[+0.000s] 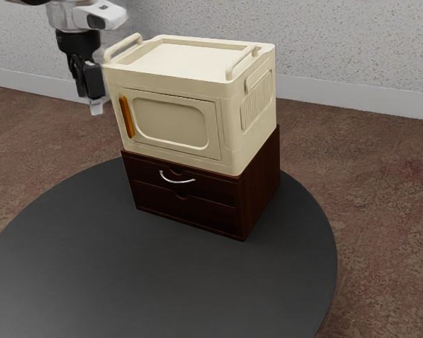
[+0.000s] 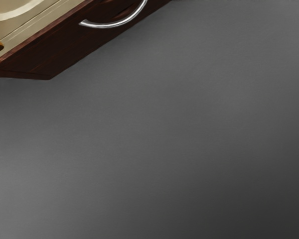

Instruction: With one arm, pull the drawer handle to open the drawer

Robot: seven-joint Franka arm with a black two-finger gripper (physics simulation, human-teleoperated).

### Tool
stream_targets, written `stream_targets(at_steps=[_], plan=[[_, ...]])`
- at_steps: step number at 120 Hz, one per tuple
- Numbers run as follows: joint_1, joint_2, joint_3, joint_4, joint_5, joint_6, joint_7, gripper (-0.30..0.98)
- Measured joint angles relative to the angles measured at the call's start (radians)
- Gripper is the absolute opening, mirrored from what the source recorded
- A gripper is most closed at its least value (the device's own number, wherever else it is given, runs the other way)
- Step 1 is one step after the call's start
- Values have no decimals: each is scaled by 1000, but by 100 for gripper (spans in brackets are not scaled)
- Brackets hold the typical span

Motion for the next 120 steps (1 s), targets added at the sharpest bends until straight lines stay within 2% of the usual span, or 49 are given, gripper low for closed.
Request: stream_targets(at_steps=[18,32,43,66,93,120], plan=[[13,-1,-4,-12,-15,17,32,69],[-24,-17,-10,-50,-28,23,69,69],[-45,-70,-22,-159,-30,49,136,69],[-24,-191,-34,-433,-64,258,364,69],[7,-191,-56,-566,-78,522,667,69],[22,-147,-56,-623,-82,745,906,68]])
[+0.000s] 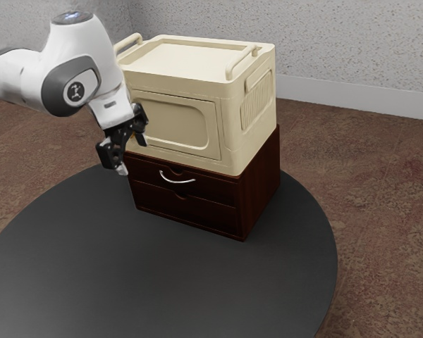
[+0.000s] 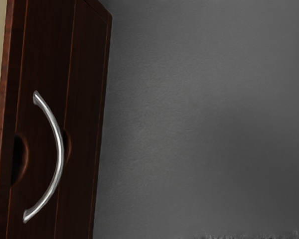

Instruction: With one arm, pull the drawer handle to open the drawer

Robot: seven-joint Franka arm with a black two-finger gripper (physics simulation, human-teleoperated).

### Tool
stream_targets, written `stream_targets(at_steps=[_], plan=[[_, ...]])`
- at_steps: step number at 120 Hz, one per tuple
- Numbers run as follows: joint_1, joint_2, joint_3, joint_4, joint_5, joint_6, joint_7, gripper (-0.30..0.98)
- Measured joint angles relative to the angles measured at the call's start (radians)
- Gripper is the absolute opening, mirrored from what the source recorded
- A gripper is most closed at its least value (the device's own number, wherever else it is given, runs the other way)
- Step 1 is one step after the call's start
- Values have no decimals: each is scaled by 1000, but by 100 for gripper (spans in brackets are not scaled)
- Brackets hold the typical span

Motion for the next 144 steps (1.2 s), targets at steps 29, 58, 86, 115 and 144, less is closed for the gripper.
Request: stream_targets(at_steps=[29,58,86,115,144], plan=[[12,51,0,-66,-31,205,187,47],[6,119,-1,-68,-80,315,312,29],[-4,192,-1,-66,-111,380,394,25],[6,240,-1,-57,-115,426,451,24],[34,271,-1,-58,-116,454,490,23]])
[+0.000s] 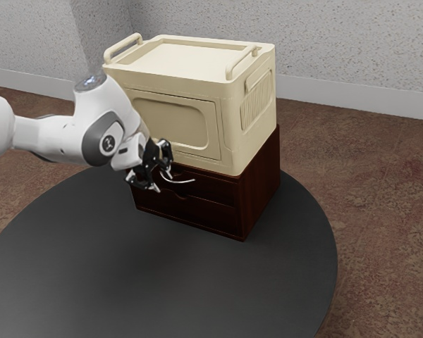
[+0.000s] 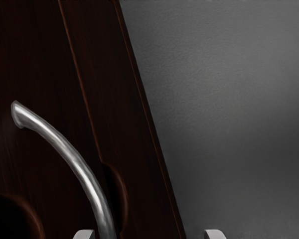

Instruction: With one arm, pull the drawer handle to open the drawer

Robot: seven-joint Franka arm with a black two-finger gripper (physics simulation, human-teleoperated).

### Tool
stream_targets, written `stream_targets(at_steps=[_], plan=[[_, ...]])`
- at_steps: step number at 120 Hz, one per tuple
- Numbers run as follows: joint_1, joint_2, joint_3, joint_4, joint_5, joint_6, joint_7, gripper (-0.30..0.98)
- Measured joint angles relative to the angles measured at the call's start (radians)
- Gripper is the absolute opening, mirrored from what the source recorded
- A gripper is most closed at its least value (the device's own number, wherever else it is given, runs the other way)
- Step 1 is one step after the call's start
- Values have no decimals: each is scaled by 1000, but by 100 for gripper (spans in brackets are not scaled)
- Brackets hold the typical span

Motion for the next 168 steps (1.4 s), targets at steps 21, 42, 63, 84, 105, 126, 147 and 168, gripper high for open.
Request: stream_targets(at_steps=[21,42,63,84,105,126,147,168], plan=[[-9,-2,-1,-7,-6,10,20,18],[-12,-86,-2,-105,-17,15,36,8],[-15,-145,-1,-181,-20,16,47,4],[-11,-229,-3,-256,-28,16,57,1],[-13,-295,-3,-336,-96,17,78,1],[-16,-360,-3,-399,-129,16,93,2],[-17,-403,-3,-452,-148,14,106,2],[-28,-443,-3,-485,-159,12,115,2]])
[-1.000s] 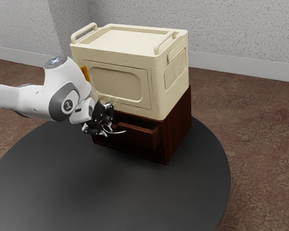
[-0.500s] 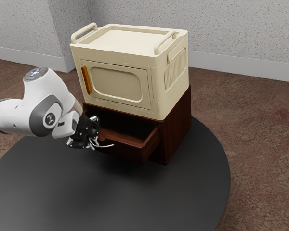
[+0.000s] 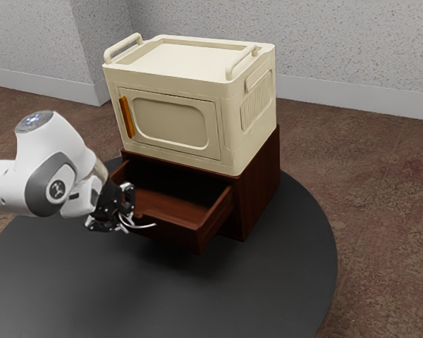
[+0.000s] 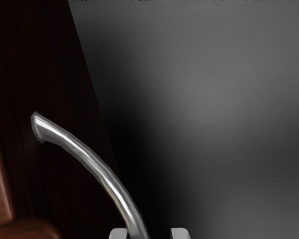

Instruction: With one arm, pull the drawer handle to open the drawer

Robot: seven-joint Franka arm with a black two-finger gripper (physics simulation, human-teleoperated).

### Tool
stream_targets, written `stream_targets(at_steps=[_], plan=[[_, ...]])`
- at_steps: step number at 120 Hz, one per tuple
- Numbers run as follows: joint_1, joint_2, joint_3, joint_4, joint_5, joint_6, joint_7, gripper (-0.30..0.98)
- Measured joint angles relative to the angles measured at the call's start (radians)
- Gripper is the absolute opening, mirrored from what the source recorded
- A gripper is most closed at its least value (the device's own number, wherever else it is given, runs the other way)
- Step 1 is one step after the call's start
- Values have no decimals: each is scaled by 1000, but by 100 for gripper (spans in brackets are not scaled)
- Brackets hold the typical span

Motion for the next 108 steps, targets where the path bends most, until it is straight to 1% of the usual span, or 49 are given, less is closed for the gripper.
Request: stream_targets(at_steps=[17,32,47,55,64,82,86,99,108], plan=[[-2,-3,0,-3,-3,-2,5,5],[-12,-22,-1,-2,-4,-6,8,13],[-13,-91,0,-2,-4,-35,10,18],[-8,-116,0,27,-2,-80,1,20],[0,-117,-3,130,25,-184,-30,22],[3,-7,3,460,143,-517,-148,28],[3,38,5,546,172,-595,-184,31],[2,145,11,757,238,-805,-304,46],[4,177,13,830,277,-912,-398,53]])
